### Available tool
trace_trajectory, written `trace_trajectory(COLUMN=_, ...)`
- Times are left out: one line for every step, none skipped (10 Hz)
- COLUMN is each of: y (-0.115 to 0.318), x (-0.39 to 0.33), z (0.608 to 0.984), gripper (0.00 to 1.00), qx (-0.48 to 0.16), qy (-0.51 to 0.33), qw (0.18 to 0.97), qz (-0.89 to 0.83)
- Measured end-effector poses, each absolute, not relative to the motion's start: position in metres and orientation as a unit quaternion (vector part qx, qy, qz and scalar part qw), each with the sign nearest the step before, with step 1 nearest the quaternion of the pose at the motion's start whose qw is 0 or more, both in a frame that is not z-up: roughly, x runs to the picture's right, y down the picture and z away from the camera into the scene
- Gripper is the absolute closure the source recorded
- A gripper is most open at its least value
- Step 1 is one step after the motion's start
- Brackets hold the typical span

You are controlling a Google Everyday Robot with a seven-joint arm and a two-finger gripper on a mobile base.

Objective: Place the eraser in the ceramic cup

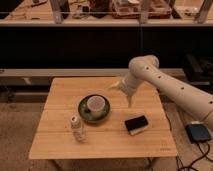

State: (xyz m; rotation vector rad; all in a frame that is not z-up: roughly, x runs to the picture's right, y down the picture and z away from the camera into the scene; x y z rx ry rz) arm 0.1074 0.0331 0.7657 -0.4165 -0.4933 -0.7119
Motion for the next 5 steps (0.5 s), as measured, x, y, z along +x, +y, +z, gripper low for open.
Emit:
trace_trajectory(y=0.029, x=0.119, z=0.758, gripper=0.20, qx=-0.208, qy=-0.222, qw=0.897, qz=-0.321)
trace_trajectory(y=0.026, x=0.125, z=0.753, gripper=0.20, qx=-0.214, qy=-0.210, qw=0.904, qz=-0.304)
trace_trajectory(y=0.025, x=0.129, z=0.749, gripper=0.20, qx=-0.218, qy=-0.203, qw=0.908, qz=-0.295)
trace_trajectory(y=0.025, x=0.130, z=0.749, gripper=0.20, qx=-0.219, qy=-0.202, qw=0.908, qz=-0.293)
trace_trajectory(y=0.030, x=0.135, z=0.755, gripper=0.20, qx=-0.226, qy=-0.200, qw=0.909, qz=-0.287)
